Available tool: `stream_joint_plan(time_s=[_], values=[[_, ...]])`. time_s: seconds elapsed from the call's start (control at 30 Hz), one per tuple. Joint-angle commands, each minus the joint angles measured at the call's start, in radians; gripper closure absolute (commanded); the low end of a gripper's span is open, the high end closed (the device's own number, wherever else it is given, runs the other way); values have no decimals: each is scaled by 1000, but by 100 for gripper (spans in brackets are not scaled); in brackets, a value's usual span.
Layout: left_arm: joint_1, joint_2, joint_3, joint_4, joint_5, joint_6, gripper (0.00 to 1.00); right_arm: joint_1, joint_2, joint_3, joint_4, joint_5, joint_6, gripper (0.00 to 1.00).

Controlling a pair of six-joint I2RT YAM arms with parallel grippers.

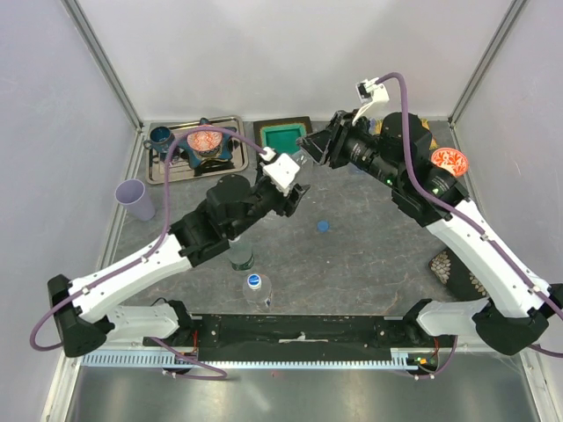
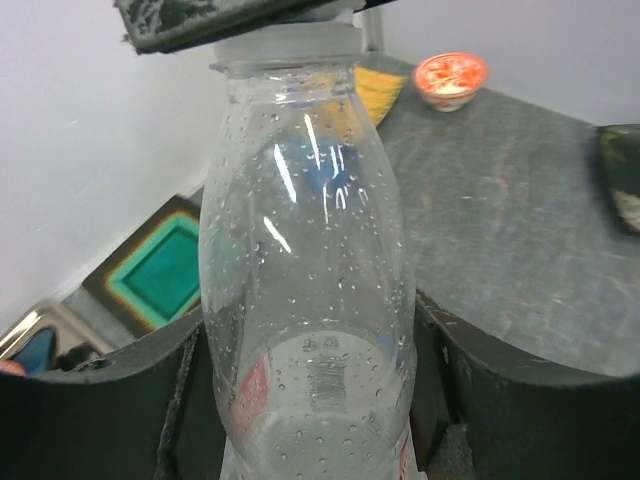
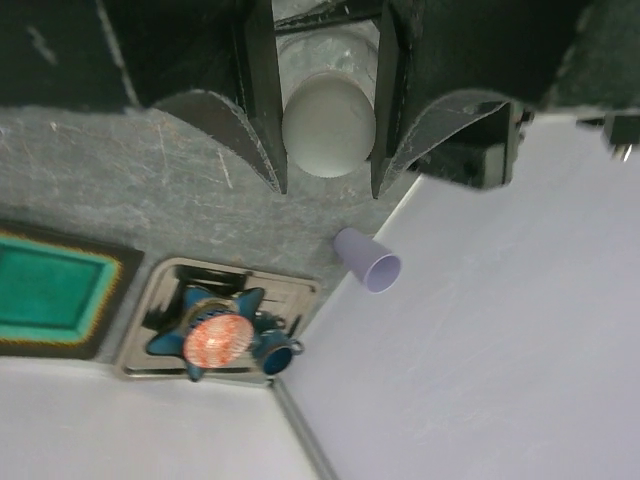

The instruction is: Unscrew the bottle caps

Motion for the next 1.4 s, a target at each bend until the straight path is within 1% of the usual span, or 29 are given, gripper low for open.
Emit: stream_joint_plan(time_s=[0.0, 0.03, 0.07, 0.1, 0.13, 0.17, 0.2, 0.23, 0.27, 0.3, 0.33, 0.37, 0.43, 0.5, 0.53, 0.6, 0.63, 0.67, 0.8, 0.87, 1.0, 1.1, 1.2, 1.37], values=[[85, -81, 69, -52, 472, -129, 59, 5, -13, 58, 48, -291, -139, 100], [115, -84, 82, -65, 690, -158, 59, 5, -14, 63, 48, -339, -155, 100], [176, -77, 97, -74, 799, -203, 59, 5, -17, 65, 54, -412, -172, 100], [204, -74, 124, -85, 893, -250, 59, 5, -22, 60, 59, -445, -192, 100], [250, -69, 135, -84, 1059, -276, 59, 3, -37, 52, 68, -483, -201, 100], [270, -62, 146, -82, 1129, -322, 59, 3, -46, 42, 102, -524, -207, 100], [289, -57, 155, -55, 1192, -347, 58, 5, -57, 14, 125, -597, -209, 100], [321, -54, 155, -32, 1314, -375, 58, 5, -81, 0, 171, -629, -204, 100], [336, -49, 154, 4, 1373, -442, 58, 3, -94, -20, 203, -668, -199, 100], [350, -39, 143, 48, 1433, -483, 59, 5, -105, -52, 229, -720, -195, 100], [366, -31, 135, 146, 1541, -528, 60, 3, -126, -66, 252, -750, -187, 100], [369, -23, 131, 185, 1580, -607, 60, 5, -135, -78, 299, -774, -177, 100], [370, -2, 120, 267, 1646, -662, 61, 5, -161, -121, 376, -845, -144, 100], [370, 15, 100, 330, 1682, -732, 62, 3, -171, -145, 450, -902, -97, 100], [372, 21, 91, 408, 1691, -792, 62, 5, -171, -150, 491, -951, -83, 100], [376, 30, 70, 476, 1696, -836, 62, 5, -171, -167, 537, -1004, -32, 100], [381, 38, 66, 495, 1694, -858, 62, 5, -171, -176, 598, -1056, -6, 100], [384, 41, 66, 510, 1694, -863, 62, 6, -172, -185, 626, -1071, 29, 100], [387, 60, 76, 513, 1684, -866, 62, 8, -189, -209, 636, -1063, 11, 100], [393, 67, 76, 509, 1673, -860, 62, 8, -197, -204, 602, -1005, -12, 100], [396, 83, 77, 476, 1682, -849, 62, 8, -200, -155, 578, -994, -29, 100], [398, 78, 72, 461, 1670, -832, 62, 8, -198, -117, 558, -953, -40, 100], [398, 75, 71, 424, 1664, -804, 62, 6, -189, -84, 547, -969, -37, 100], [399, 64, 69, 386, 1660, -775, 62, 6, -192, -95, 562, -1014, -26, 100]])
